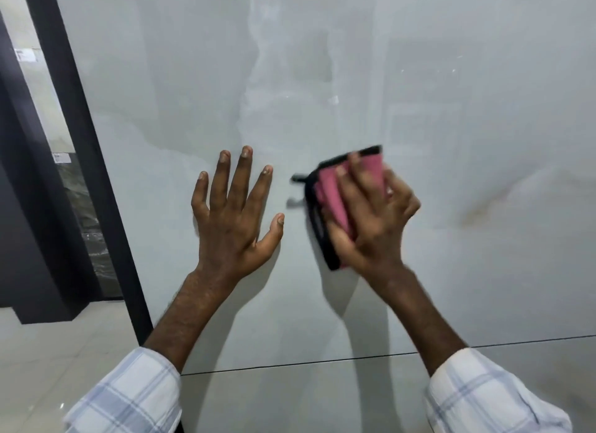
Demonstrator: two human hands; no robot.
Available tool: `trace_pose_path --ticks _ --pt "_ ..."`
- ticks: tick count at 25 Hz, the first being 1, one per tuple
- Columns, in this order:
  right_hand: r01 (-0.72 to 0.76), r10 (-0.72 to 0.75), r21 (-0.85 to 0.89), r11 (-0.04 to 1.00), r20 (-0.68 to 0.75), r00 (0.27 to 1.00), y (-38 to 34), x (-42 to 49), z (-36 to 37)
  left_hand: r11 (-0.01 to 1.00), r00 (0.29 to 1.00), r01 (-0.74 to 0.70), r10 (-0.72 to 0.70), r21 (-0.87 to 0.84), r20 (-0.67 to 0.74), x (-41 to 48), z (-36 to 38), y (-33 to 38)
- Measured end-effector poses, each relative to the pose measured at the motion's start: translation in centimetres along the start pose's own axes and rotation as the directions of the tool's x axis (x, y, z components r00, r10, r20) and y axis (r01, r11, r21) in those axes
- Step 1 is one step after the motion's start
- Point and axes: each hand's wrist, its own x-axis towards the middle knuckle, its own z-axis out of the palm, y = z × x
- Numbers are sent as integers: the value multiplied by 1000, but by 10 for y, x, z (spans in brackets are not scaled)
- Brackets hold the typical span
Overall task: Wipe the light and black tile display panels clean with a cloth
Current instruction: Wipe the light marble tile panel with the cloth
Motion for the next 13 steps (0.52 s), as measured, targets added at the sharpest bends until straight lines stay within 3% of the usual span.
trace_pose_path --ticks 2,3,7,9,10,13 --pt "204 -205 19 979 122 971 -2 -13 -4 998 1000 2 -3 -70 -11 3 -6 0" --pt "216 -217 22 976 131 967 3 -2 -6 995 1000 14 -17 -102 -23 8 -10 0" --pt "-94 93 -78 993 -16 996 42 94 -13 995 996 38 -45 -89 -81 70 -21 -20" --pt "-161 157 -70 984 -56 986 38 118 -14 997 993 56 -61 -52 -105 102 -24 -33" --pt "-114 112 -64 991 -42 993 30 112 -9 997 991 71 -74 -29 -111 110 -24 -37" --pt "284 -281 -43 958 69 957 6 66 0 997 996 56 -52 53 -74 107 -18 -41"
